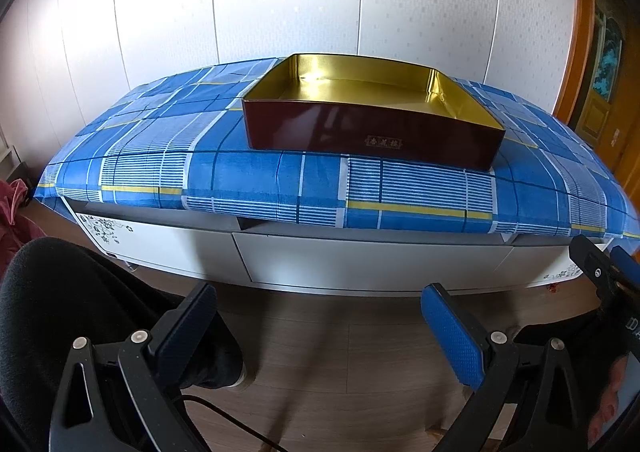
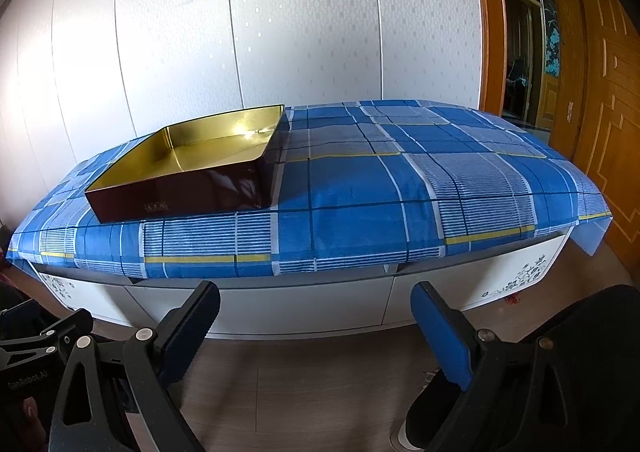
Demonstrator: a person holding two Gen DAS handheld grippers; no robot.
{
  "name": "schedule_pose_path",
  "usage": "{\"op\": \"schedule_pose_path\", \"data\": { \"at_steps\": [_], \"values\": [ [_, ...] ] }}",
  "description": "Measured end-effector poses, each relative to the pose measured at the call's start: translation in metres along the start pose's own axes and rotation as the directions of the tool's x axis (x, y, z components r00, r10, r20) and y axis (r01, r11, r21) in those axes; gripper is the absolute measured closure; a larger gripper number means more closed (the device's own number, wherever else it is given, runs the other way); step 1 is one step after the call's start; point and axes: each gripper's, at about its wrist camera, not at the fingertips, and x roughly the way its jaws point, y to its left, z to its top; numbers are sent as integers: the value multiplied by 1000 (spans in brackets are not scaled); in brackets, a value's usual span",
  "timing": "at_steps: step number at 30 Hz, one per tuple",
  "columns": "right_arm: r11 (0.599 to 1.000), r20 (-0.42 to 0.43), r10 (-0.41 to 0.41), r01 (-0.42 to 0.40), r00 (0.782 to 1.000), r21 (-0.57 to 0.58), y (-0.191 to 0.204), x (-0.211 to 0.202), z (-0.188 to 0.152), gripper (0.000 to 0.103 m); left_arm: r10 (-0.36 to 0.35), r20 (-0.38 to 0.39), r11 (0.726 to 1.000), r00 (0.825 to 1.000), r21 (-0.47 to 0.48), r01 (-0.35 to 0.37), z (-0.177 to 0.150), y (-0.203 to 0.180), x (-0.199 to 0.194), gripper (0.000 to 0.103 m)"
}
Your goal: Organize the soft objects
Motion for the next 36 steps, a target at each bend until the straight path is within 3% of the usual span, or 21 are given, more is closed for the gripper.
{"op": "schedule_pose_path", "data": {
  "at_steps": [36],
  "values": [
    [1000,-13,3,-3,1000,3,1,3,-1,5,-36,-47,999,998,-10,36,0,2,8,0]
  ]
}}
